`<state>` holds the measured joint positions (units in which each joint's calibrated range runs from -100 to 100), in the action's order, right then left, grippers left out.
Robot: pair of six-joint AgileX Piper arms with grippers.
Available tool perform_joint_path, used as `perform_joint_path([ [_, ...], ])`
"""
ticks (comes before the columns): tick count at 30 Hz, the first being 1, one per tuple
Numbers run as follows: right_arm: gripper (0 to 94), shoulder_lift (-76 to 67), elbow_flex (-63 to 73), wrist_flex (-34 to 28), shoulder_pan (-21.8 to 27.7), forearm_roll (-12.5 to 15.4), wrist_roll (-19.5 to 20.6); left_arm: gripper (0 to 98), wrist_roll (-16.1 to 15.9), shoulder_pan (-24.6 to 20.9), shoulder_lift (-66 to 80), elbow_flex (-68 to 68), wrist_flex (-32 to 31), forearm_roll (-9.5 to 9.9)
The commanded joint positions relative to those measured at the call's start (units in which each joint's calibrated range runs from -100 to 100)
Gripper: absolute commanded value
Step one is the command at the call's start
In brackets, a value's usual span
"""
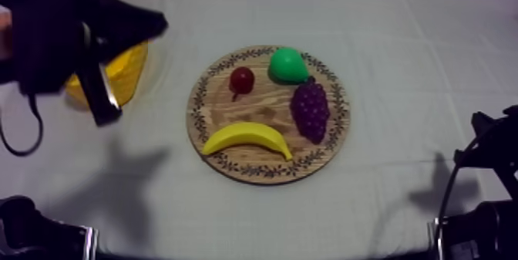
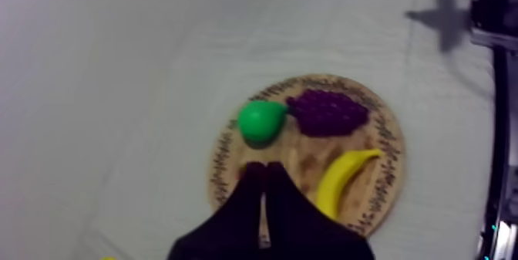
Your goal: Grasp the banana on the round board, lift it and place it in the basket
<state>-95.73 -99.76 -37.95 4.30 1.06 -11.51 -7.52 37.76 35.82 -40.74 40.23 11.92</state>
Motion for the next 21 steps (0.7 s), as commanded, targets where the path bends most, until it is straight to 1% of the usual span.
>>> perform_joint_path([
  [1, 0.3, -0.02, -0.02, -0.03, -0.01, -0.01, 0.01, 1.9, 0.85, 2.09, -1.41, -2.01, 0.11, 0.45],
  [8, 0.3, -0.02, -0.02, -0.03, -0.01, -0.01, 0.01, 2.6, 2.78, 5.45, -3.91, -8.79, -1.15, 2.17],
  [12, 0.3, -0.02, -0.02, -0.03, -0.01, -0.01, 0.01, 3.2, 4.81, 6.90, -5.16, -12.75, -2.09, 4.40],
  [14, 0.3, -0.02, -0.02, -0.03, -0.01, -0.01, 0.01, 3.6, 5.42, 7.27, -5.91, -14.26, -2.49, 5.11],
  [18, 0.3, -0.02, -0.02, -0.03, -0.01, -0.01, 0.01, 4.2, 6.13, 7.12, -7.52, -15.63, -2.74, 5.62],
  [21, 0.3, -0.02, -0.02, -0.03, -0.01, -0.01, 0.01, 5.4, 6.92, 6.87, -8.39, -15.31, -1.66, 5.76],
])
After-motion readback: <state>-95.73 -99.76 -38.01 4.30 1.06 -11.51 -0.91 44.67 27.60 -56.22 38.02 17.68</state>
